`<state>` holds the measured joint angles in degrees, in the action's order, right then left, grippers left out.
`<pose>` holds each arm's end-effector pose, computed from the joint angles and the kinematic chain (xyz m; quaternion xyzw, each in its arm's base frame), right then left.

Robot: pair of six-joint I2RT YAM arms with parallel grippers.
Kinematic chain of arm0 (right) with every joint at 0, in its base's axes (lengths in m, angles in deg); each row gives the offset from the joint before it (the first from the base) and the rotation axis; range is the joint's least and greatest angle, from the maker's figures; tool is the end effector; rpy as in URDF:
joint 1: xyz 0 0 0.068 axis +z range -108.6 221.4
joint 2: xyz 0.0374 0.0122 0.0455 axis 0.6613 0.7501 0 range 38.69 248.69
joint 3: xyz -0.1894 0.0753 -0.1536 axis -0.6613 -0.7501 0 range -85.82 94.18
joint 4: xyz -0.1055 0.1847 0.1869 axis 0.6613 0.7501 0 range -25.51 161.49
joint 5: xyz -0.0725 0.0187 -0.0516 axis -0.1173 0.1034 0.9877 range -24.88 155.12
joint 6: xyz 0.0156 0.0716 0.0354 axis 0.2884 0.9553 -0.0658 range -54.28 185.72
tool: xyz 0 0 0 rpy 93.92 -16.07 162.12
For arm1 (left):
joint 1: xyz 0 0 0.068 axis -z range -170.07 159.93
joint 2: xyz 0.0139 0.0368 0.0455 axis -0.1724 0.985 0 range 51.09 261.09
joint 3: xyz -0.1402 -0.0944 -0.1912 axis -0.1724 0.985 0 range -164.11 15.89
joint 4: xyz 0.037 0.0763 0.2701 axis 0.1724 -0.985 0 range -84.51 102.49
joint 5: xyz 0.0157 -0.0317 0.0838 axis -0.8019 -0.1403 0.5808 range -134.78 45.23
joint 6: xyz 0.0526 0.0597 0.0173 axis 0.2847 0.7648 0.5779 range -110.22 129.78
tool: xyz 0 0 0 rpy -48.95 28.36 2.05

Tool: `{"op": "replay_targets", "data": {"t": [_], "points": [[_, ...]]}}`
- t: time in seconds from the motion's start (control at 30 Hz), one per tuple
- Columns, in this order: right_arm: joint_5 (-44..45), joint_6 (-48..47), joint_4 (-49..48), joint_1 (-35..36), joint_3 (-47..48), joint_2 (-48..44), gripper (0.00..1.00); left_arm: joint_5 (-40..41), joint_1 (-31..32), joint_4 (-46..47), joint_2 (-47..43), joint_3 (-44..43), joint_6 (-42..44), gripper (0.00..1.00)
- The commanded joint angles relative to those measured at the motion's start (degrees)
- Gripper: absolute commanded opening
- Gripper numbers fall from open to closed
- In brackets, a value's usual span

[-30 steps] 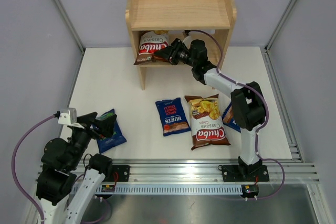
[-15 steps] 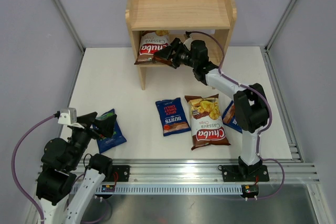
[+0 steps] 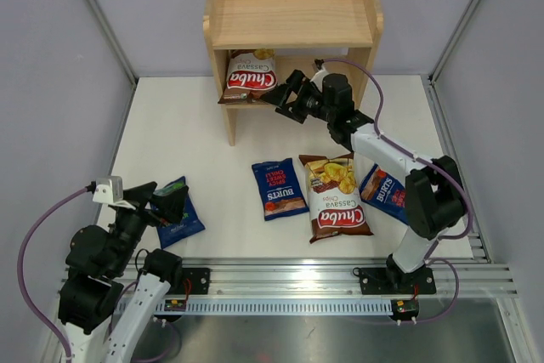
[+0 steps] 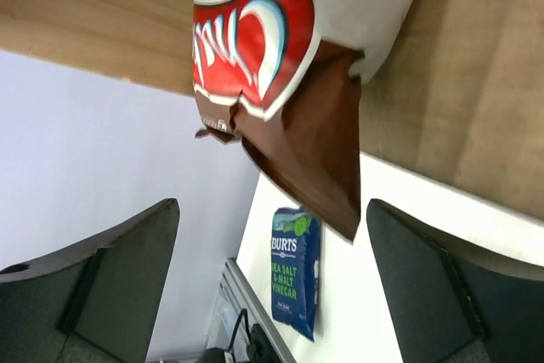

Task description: Place and organize the chips bags onto the shelf

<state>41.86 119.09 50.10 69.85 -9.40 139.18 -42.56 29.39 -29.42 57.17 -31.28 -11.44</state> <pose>0.4007 0.2488 0.2772 0.0345 0.7590 0.5302 0.3764 0.0790 -0.0252 0.3589 -0.0244 0.7117 -0.2311 0.6629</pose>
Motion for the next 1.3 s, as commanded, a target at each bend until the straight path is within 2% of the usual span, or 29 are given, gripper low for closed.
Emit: {"op": "replay_targets", "data": {"t": [0.0, 0.13, 0.33, 0.5, 0.57, 0.67, 0.7, 0.8, 0.87, 0.93, 0.97, 1.0, 1.03, 1.17, 1.27], "points": [[0.24, -2.91, 0.33, 0.03, -1.89, -7.04, 0.99, 0.86, 0.31, 2.18, -0.37, 0.33, 0.82, 0.99], [-0.03, -5.19, 4.27, 0.12, -6.36, -12.41, 0.99, 1.38, 0.31, 2.01, -0.20, 0.25, 0.73, 0.99], [3.93, -14.07, 14.12, 0.03, -13.14, -23.92, 0.99, 2.09, 0.31, 1.57, 1.82, -0.37, 0.56, 0.99], [8.48, -21.80, 29.21, 0.03, -17.60, -35.85, 1.00, 2.53, 0.31, 1.04, 4.72, -1.25, -0.93, 0.99], [10.42, -23.82, 31.87, 0.03, -19.99, -40.09, 0.99, 1.83, 0.31, 0.69, 6.74, -1.69, -2.24, 0.99], [15.78, -26.54, 40.03, 0.03, -22.19, -47.21, 0.99, -1.86, 0.22, 2.26, 9.29, -0.55, -4.79, 0.99], [20.32, -26.99, 44.93, 0.03, -22.28, -49.40, 0.99, -3.69, 0.22, 2.97, 9.99, 0.15, -5.59, 0.99], [30.95, -27.26, 51.37, -0.06, -22.81, -51.70, 1.00, -7.92, 0.31, 6.22, 11.23, 2.61, -7.88, 0.99], [34.59, -27.61, 52.79, -1.98, -23.25, -49.97, 0.99, -10.30, 0.22, 7.71, 12.36, 3.58, -8.84, 0.99], [31.03, -27.96, 50.44, -6.01, -24.82, -47.24, 0.99, -11.88, 0.22, 8.16, 13.16, 4.11, -9.02, 0.99], [26.22, -28.31, 48.25, -9.34, -25.79, -45.83, 0.98, -12.41, 0.22, 7.81, 13.77, 4.02, -8.85, 0.99], [16.16, -28.23, 43.45, -14.86, -27.80, -43.12, 0.97, -12.67, 0.22, 7.55, 14.04, 4.02, -8.67, 0.99], [13.10, -27.97, 40.87, -16.91, -28.86, -42.31, 0.97, -12.76, 0.31, 7.02, 14.21, 3.76, -8.24, 0.99], [0.46, -29.54, 26.39, -21.49, -34.05, -38.28, 0.99, -8.82, 0.22, 1.76, 12.91, 1.66, -5.95, 0.99], [-6.24, -30.16, 22.58, -25.98, -34.41, -33.01, 0.99, -9.16, 0.22, 1.57, 11.50, 1.56, -5.51, 0.99]]}}
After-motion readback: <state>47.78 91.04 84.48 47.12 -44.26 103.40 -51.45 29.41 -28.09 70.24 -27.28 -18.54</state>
